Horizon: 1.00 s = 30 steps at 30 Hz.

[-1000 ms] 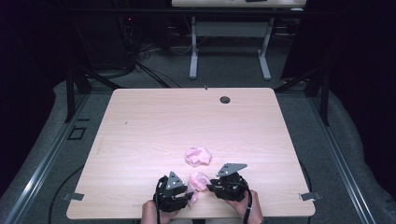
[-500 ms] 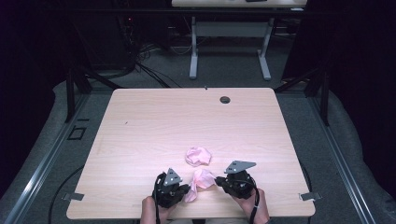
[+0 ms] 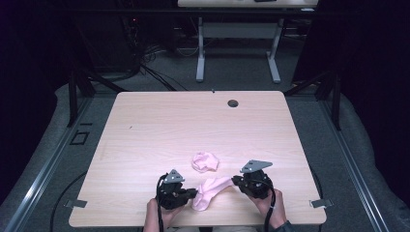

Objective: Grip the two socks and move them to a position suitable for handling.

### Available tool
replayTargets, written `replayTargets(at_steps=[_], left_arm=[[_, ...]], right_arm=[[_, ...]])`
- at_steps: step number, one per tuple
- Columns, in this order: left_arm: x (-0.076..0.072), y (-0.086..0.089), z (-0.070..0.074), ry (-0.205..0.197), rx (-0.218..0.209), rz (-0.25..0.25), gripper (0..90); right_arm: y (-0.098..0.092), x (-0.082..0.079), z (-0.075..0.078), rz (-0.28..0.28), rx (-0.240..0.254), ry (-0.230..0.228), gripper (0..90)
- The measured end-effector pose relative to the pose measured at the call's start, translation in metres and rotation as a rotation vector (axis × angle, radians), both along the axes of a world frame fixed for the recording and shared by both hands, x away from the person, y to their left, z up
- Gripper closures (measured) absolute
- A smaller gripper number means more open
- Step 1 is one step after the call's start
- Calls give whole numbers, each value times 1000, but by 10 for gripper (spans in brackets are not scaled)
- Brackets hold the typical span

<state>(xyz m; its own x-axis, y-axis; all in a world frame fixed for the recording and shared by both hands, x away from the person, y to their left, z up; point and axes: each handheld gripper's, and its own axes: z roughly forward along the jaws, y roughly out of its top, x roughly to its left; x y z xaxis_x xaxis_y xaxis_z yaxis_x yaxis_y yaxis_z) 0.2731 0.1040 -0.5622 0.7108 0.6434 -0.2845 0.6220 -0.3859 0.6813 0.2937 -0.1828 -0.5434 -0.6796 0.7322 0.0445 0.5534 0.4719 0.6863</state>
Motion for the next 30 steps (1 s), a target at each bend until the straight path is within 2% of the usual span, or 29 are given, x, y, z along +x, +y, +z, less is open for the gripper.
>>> replayTargets(at_steps=[3, 4, 5, 9, 10, 12, 14, 15, 16, 17, 18, 20, 21, 22, 23, 24, 25, 26, 27, 28, 29, 30], left_arm=[[-1, 4, 1, 6, 0, 26, 753], [-2, 11, 4, 0, -14, 47, 677], [-2, 11, 4, 0, -14, 47, 624], [-4, 20, 11, -5, -20, 74, 579], [-6, 24, 13, -12, -10, 97, 520], [-7, 26, 13, -12, -6, 112, 500], [-8, 34, 11, -17, 19, 149, 441], [-9, 36, 10, -15, 19, 164, 399], [-12, 45, 7, -33, 47, 208, 337], [-12, 45, 7, -33, 47, 208, 305], [-13, 50, 6, -42, 57, 225, 305], [-16, 60, 4, -59, 74, 265, 250], [-17, 63, 3, -66, 84, 283, 225], [-20, 70, 1, -85, 98, 319, 187], [-20, 70, 1, -85, 98, 319, 176], [-21, 76, 0, -97, 108, 343, 163], [-22, 79, -1, -95, 109, 357, 156], [-22, 79, -1, -95, 109, 357, 155], [-22, 81, -3, -97, 110, 370, 155], [-23, 86, -6, -97, 106, 388, 155], [-23, 86, -6, -97, 106, 388, 155], [-23, 88, -9, -94, 108, 400, 155]], right_arm=[[-2, 8, -5, -19, 11, 21, 727], [-5, 8, -4, -25, 23, 17, 697], [-5, 8, -4, -25, 23, 17, 697], [-6, 3, 4, -17, 40, -5, 653], [-1, 0, 8, -1, 37, -4, 619], [3, -2, 10, 9, 33, -9, 603], [12, -5, 12, 46, 25, -16, 564], [18, -7, 14, 64, 17, -11, 541], [28, -10, 15, 90, 10, -5, 487], [34, -11, 16, 109, 7, -3, 443], [34, -11, 16, 109, 7, -3, 443], [48, -15, 17, 145, -4, 3, 391], [57, -16, 17, 166, -14, 5, 361], [74, -18, 15, 196, -33, 16, 331], [74, -18, 15, 196, -33, 16, 331], [92, -20, 12, 232, -53, 31, 323], [102, -21, 10, 245, -64, 35, 322], [102, -21, 10, 245, -64, 35, 322], [110, -21, 7, 261, -91, 43, 323], [126, -22, -2, 278, -109, 52, 336], [126, -22, -2, 278, -109, 52, 336], [137, -21, -10, 292, -150, 54, 375]])
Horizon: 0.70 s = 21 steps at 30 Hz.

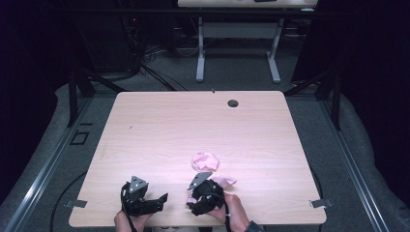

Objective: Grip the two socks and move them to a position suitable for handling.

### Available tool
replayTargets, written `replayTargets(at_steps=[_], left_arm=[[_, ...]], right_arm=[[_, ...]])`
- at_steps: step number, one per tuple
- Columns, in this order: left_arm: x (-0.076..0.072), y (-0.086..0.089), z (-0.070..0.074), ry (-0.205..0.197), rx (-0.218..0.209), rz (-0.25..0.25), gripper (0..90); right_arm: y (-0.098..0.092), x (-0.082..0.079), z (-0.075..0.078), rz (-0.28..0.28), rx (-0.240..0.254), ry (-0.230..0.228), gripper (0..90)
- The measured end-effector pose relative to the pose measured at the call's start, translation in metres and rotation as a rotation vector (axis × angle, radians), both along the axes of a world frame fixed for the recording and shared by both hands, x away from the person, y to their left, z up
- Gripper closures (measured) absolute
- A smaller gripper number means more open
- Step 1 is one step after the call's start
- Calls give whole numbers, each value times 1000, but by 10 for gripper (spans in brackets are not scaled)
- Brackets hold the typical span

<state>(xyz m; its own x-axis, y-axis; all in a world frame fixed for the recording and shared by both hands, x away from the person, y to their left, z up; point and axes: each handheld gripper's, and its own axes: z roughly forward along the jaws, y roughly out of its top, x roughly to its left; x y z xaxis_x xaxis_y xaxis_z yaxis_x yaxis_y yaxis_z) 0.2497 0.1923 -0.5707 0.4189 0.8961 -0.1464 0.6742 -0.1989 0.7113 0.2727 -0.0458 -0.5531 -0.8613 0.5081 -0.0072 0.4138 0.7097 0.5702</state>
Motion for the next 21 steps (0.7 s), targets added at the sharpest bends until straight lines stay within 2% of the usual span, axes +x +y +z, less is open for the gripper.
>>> replayTargets(at_steps=[1, 2, 4, 5, 7, 8, 9, 10, 14, 16, 19, 20, 21], left_arm=[[0, 0, 0, 0, 0, 0, 156], [-1, 1, 0, 2, 1, 0, 156], [-2, 4, 0, -3, 0, 8, 157], [-2, 4, 0, -3, 0, 8, 158], [-2, 4, -1, -2, 1, 7, 158], [-1, 4, -1, 0, 3, 1, 159], [-1, 4, -1, 0, 3, 1, 159], [-1, 2, -1, -7, 2, 1, 159], [0, 0, -2, -4, 0, -7, 159], [1, -2, -2, -7, 3, -11, 158], [2, -5, -3, -13, 2, -23, 157], [3, -6, -3, -20, -6, -25, 157], [3, -8, -2, -22, -6, -31, 157]], right_arm=[[0, 0, 0, 0, 0, 0, 375], [4, 0, -3, 4, -7, 1, 413], [9, 0, -9, 5, -32, 1, 569], [9, 0, -9, 5, -32, 1, 569], [8, 0, -10, 1, -19, 18, 653], [5, 1, -8, 3, -51, 17, 758], [5, 1, -8, 3, -51, 17, 758], [2, 1, -12, -10, 12, 23, 853], [-5, 4, -13, -25, 40, 53, 883], [-11, 6, -11, -35, 75, 80, 887], [-25, 9, -1, -71, 158, 75, 889], [-36, 11, 10, -90, 216, 64, 890], [-42, 11, 16, -105, 248, 58, 890]])
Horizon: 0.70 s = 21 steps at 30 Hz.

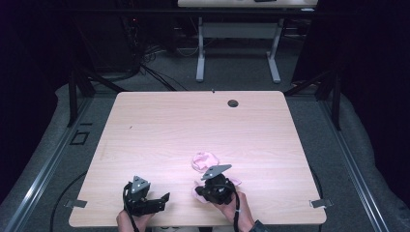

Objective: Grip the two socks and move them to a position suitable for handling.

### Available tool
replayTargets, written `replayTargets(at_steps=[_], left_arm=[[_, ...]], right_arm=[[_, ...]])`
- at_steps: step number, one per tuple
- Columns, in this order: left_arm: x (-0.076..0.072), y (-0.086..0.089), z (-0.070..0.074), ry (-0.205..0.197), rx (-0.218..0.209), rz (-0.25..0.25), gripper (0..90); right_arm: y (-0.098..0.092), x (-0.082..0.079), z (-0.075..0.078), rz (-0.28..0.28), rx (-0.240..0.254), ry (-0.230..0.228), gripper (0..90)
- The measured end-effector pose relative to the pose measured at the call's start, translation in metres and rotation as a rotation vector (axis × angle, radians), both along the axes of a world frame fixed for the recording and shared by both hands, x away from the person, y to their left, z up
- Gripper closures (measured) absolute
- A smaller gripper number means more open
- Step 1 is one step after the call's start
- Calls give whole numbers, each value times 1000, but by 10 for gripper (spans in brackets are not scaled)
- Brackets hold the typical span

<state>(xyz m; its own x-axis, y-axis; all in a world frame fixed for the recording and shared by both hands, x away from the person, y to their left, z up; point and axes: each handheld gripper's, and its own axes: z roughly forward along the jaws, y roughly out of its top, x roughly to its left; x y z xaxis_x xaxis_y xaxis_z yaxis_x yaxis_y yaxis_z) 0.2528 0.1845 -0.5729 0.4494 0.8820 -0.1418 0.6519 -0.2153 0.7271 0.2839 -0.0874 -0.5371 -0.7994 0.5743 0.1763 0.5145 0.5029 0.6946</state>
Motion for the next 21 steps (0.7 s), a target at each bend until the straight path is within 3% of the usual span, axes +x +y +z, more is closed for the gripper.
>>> replayTargets(at_steps=[3, 6, 8, 11, 14, 18, 21], left_arm=[[1, -7, 1, -14, -6, -17, 157], [2, -20, 1, -35, -15, -41, 157], [2, -31, 1, -48, -19, -73, 157], [4, -56, -1, -57, -12, -141, 157], [7, -70, -1, -55, -18, -184, 158], [16, -84, -2, -46, -52, -214, 210], [25, -88, -3, -18, -138, -251, 265]], right_arm=[[-10, 1, 13, -18, 46, -21, 889], [-24, 1, 37, -54, 135, -71, 889], [-27, 2, 42, -61, 154, -80, 889], [-33, 1, 59, -83, 229, -114, 889], [-34, 1, 65, -87, 249, -123, 888], [-33, -4, 72, -83, 273, -149, 888], [-35, -6, 73, -81, 283, -156, 888]])
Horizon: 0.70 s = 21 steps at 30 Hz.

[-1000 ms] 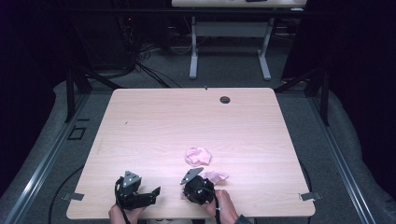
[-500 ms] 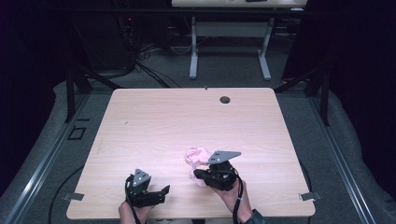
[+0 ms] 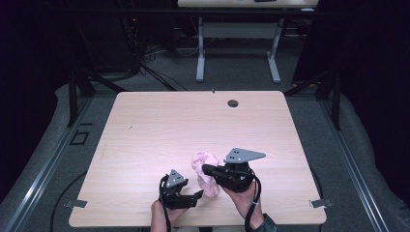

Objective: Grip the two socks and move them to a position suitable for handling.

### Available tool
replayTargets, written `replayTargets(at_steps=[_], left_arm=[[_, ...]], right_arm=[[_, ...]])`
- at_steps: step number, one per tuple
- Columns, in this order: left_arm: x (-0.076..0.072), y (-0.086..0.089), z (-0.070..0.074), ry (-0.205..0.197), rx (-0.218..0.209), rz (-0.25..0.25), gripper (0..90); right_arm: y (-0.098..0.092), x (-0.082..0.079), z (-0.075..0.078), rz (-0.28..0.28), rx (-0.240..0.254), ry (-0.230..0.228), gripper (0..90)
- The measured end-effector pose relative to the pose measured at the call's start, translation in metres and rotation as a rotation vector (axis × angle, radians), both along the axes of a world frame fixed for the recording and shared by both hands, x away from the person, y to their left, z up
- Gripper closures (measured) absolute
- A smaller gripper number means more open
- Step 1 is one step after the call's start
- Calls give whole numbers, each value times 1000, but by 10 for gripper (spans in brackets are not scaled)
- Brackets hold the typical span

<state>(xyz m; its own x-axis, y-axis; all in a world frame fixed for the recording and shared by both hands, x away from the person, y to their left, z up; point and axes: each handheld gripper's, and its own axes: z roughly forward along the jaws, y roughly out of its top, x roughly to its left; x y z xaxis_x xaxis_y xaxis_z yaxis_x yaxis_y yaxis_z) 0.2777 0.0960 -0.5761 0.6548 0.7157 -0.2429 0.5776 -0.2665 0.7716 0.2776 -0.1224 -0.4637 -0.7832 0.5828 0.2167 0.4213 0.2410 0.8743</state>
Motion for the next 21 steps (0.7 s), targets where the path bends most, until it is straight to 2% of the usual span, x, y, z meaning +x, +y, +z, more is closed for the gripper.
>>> replayTargets(at_steps=[2, 3, 5, 6, 7, 8, 11, 14, 15, 17, 18, 21], left_arm=[[4, -3, -1, 12, -40, -31, 299], [6, -5, -1, 12, -46, -37, 313], [9, -9, 0, 15, -68, -57, 408], [10, -10, 0, 15, -62, -54, 439], [13, -12, 0, 24, -83, -75, 520], [15, -14, -1, 24, -93, -70, 598], [17, -18, -1, 17, -107, -87, 855], [18, -19, 3, 17, -91, -95, 888], [17, -18, 6, 17, -68, -96, 889], [17, -13, 13, 38, -61, -94, 890], [17, -10, 19, 42, -42, -94, 890], [17, -1, 38, 91, -15, -120, 889]], right_arm=[[-1, -1, 1, -4, 12, -3, 888], [-2, -2, 1, -2, 21, -3, 888], [-3, -2, 1, -1, 32, -10, 888], [-4, -2, 1, -1, 37, -7, 888], [-4, -2, 1, -4, 40, -9, 888], [-6, -2, 1, -6, 46, -14, 888], [-10, -3, -1, -24, 59, -17, 887], [-19, -3, -4, -54, 65, -19, 887], [-23, -3, -5, -61, 69, -17, 887], [-32, -2, -8, -95, 73, -16, 886], [-35, -2, -10, -109, 75, -17, 886], [-47, -2, -17, -143, 71, 3, 885]])
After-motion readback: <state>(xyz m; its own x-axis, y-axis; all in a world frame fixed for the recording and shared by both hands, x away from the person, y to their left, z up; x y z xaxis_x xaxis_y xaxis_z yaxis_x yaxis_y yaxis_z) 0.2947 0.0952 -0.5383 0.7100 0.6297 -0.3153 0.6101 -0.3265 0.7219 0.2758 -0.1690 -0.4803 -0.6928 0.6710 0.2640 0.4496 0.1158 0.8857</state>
